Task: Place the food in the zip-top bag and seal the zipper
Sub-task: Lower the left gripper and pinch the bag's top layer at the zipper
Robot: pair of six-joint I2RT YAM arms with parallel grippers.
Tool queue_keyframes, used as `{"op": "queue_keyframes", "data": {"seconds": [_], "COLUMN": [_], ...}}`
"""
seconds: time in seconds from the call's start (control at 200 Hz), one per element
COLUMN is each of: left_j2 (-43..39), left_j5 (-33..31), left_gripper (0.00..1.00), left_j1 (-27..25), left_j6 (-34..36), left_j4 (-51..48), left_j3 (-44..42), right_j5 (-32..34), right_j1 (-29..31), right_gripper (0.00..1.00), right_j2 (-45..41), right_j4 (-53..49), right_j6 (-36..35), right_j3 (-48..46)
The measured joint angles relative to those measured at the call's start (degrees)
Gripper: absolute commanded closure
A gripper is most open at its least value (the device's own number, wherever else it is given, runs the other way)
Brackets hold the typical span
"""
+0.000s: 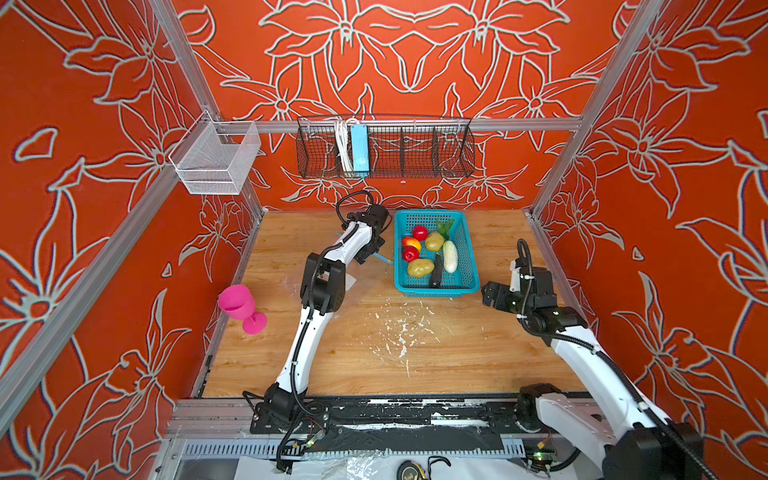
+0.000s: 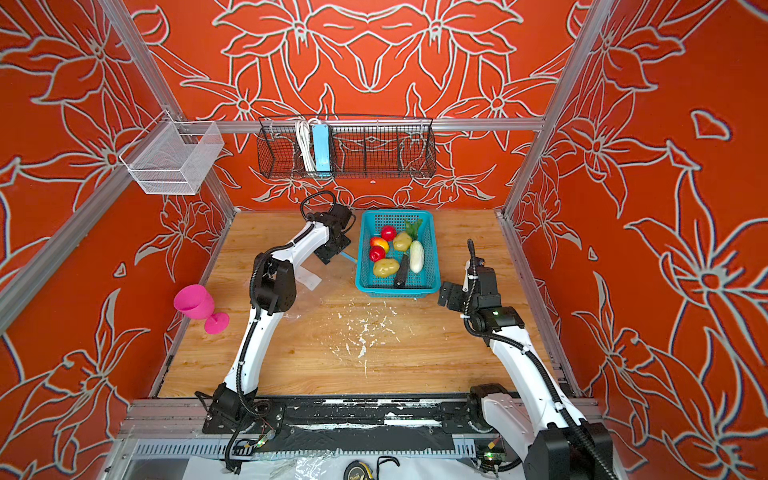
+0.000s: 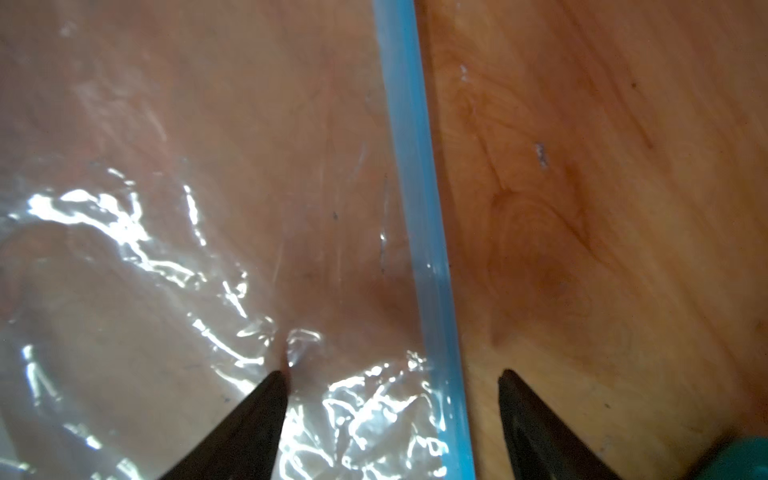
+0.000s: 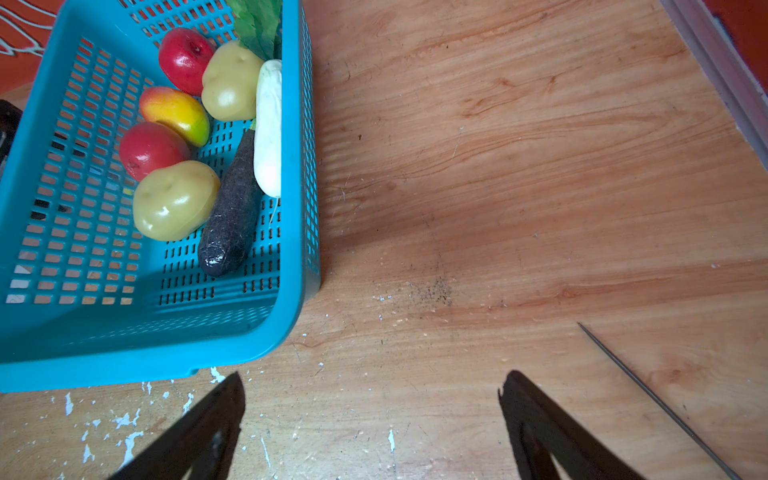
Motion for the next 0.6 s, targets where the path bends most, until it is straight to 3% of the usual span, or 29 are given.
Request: {"op": "queue_keyframes", "data": {"seconds": [0.26, 0.601], "left_j2": [0.57, 0.96], "left_j5": [-1.46, -1.36], "left_gripper": [0.24, 0.36], "left_j1": [0.96, 2.01], "left_j6": [0.11, 2.86], "left_j4": [-5.40, -7.41], "left_j3": [0.50, 1.07], "right_j5": [0.31, 0.31], "right_j1": [0.00, 0.00], "right_gripper": [0.02, 0.02], "right_j2": [-0.07, -1.18], "right_j4": [-0.02, -0.09], "right_j6": [0.00, 0.02], "right_j3": [0.00, 0.00]}}
